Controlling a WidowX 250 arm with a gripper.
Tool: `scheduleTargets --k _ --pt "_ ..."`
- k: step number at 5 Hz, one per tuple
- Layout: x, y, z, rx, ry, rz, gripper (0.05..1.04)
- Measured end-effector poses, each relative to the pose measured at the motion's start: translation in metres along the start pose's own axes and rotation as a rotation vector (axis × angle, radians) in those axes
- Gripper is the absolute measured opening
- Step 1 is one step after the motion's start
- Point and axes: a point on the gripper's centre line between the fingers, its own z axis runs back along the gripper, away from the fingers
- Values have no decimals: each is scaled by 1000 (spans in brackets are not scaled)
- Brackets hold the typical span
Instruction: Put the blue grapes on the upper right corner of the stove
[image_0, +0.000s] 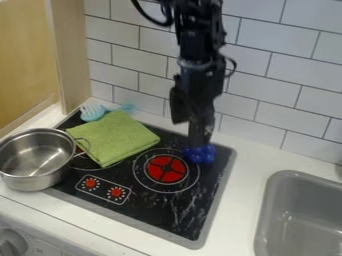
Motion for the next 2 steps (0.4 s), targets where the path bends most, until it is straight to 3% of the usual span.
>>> scheduleTargets --k 2 --pt "-26 6 48 26 -78 78 999"
